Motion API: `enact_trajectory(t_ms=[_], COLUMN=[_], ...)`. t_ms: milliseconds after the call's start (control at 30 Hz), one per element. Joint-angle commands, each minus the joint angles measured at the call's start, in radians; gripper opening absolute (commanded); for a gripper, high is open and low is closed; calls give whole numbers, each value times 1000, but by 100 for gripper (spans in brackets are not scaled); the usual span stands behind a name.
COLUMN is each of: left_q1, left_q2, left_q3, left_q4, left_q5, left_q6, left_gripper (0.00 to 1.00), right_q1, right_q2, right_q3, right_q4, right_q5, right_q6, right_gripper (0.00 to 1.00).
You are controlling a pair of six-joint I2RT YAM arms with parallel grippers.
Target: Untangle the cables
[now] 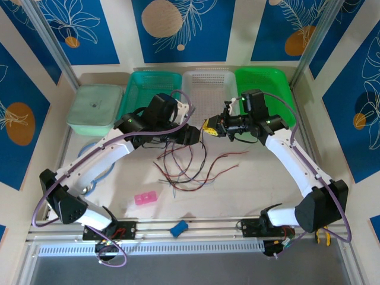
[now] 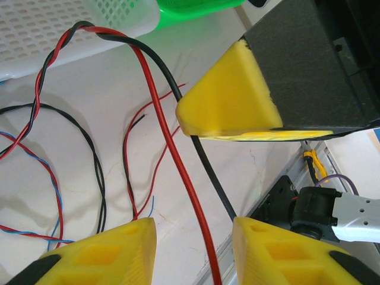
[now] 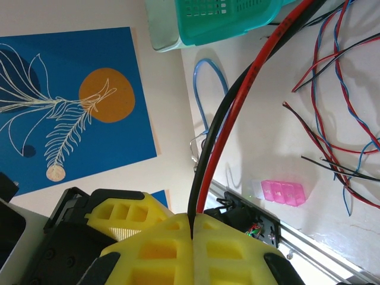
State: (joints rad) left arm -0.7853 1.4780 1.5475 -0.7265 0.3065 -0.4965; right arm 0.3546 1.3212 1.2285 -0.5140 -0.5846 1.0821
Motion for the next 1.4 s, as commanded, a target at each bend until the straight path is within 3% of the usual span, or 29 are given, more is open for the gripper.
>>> enact_trajectory(t_ms=[0,300,467,767,1033,1200,1367], left_q1=[6,6,9,57,71,113,180], left_q2=[18,15,30,-20,-25,-72,-137], left_q3=[0,31,152,301,485,458,374], left_q4=[-4,-18,-135,-163,-222,-223,-200], left_q5=[21,-2,-45,-184,-200,-288,-331], left_q6=[-6,5,70,80,88,83,56], left_gripper=[35,11,0,0,0,0,0], right_q1=[-8,-25,-32,-45,-48,-72,-95], right_q2=[-27,-49,-107,-175,-241,-266,-328], right_q3=[6,5,56,172,311,327,274], right_q4=[3,-4,-5,-5,44,69,188], right_q5=[-42,-59,-41,12,101,132,251], right_q6=[1,-1,14,16,-12,-8,24], right_gripper=[0,0,0,0,0,0,0])
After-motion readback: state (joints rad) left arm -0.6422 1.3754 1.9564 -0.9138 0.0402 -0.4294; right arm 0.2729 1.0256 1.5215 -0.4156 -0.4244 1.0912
